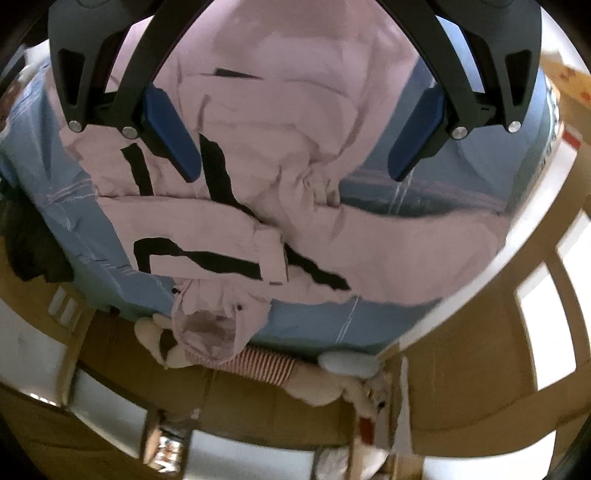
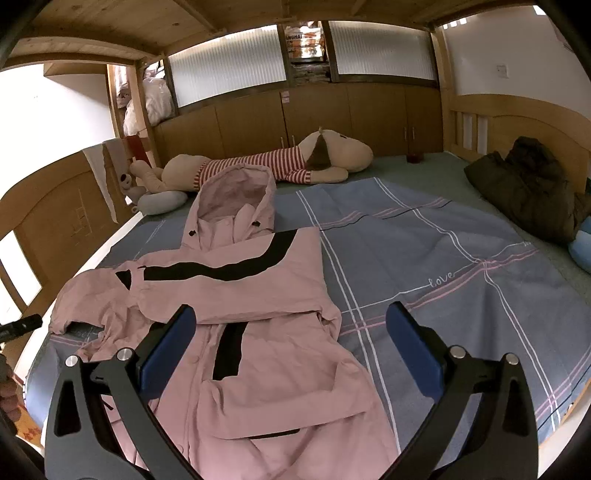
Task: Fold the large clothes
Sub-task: 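Move the left gripper toward the other sleeve cuff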
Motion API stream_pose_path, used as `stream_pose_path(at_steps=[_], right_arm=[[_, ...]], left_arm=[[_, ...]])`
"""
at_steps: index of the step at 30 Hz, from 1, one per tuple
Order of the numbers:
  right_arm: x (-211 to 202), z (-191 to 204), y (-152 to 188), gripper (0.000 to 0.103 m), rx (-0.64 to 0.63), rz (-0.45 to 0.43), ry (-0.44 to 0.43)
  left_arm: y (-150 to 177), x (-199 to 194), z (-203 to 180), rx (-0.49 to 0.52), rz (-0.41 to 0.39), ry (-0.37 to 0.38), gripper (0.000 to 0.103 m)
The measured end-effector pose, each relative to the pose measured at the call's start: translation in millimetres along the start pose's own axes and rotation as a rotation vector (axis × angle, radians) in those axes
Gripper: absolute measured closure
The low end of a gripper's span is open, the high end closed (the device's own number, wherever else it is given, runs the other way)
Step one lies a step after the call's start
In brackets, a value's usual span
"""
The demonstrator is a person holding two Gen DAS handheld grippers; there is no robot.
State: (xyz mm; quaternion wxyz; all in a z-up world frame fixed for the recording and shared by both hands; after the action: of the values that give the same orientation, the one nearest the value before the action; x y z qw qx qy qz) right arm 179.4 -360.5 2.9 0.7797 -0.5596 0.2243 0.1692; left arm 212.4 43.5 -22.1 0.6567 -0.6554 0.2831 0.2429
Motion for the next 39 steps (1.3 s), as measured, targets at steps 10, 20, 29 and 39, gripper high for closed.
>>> stream_pose_path(at_steps=[10,20,29,39], right_arm=[[2,0,-1,0.001,-0.004,0.002,0.014],[7,-1,-3,0.001,-0.014,0.003,0.040],[18,6,-3,0.001,-0.024,0.020,0.037],[22,12,0,0.001,-0.035,0.032,0.032]], left_arm=[[-9,-78,-18,-0.265,0.164,0.198,0.002],[-1,-117,-31,-0.288,0.173,0.226,0.002],[-4,-117,-34,-0.253,0.156,0.268,0.002],[-5,-110,-35,-0.232,0.139,0.288,0.002]])
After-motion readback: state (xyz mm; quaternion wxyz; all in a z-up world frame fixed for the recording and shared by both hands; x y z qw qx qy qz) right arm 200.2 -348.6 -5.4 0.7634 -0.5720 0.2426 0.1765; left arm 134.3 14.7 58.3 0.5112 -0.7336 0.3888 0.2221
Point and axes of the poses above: each gripper's, at about its wrist camera, not at the fingertips, and x roughly the way its jaws point, z to its left, y to its underside, the point moved 1 cm from there along x, roughly the way its jaws point, and after that the axes turned 8 degrees about x, right-handed, at the moved point
